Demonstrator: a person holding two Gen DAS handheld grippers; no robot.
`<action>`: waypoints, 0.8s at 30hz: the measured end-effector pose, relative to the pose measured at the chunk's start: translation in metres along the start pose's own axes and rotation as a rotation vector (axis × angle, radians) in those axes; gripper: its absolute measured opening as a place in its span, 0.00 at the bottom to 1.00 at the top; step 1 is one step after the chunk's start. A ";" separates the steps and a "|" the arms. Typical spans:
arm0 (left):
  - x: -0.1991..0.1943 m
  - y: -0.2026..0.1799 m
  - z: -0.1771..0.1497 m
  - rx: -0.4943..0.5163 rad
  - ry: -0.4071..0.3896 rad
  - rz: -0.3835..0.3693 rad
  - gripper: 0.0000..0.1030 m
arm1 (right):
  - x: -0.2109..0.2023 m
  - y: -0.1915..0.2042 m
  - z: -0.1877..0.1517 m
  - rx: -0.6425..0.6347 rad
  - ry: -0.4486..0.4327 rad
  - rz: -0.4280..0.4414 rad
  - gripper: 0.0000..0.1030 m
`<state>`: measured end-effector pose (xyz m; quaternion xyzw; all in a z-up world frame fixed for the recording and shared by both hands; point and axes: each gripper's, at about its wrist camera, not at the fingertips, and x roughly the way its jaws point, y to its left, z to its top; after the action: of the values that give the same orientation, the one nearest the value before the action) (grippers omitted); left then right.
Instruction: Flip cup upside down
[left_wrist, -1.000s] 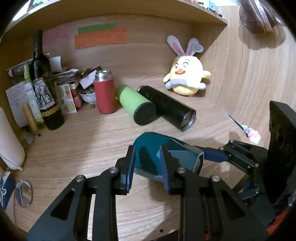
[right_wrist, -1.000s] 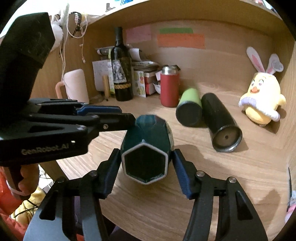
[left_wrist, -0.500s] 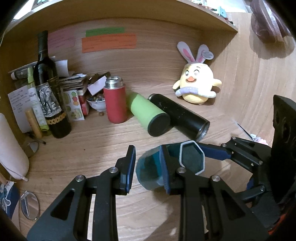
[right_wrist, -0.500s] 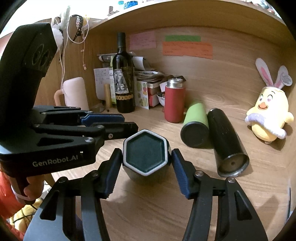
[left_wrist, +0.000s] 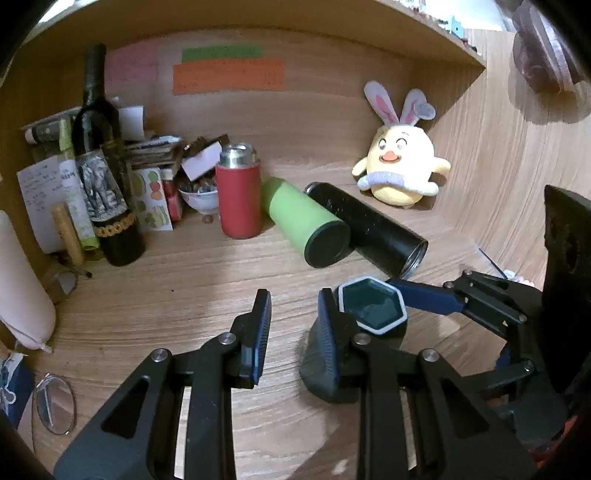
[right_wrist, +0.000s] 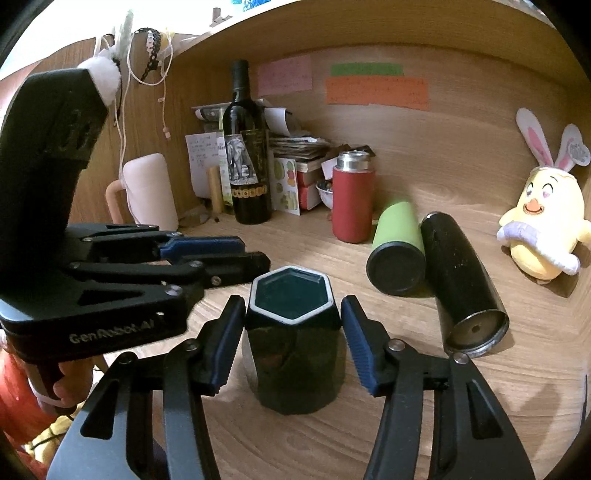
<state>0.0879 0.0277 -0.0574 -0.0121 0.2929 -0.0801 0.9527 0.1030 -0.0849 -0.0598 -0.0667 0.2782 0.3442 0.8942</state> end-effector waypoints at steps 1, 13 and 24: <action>-0.004 -0.001 0.001 0.000 -0.008 0.003 0.25 | -0.003 -0.001 0.001 0.004 -0.004 0.001 0.49; -0.077 -0.023 0.010 0.040 -0.219 0.096 0.71 | -0.082 -0.016 0.023 0.035 -0.190 -0.123 0.83; -0.135 -0.054 -0.003 0.056 -0.387 0.176 1.00 | -0.146 -0.019 0.023 0.091 -0.322 -0.190 1.00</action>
<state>-0.0319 -0.0035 0.0189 0.0249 0.1023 -0.0011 0.9944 0.0372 -0.1770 0.0375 0.0038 0.1392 0.2518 0.9577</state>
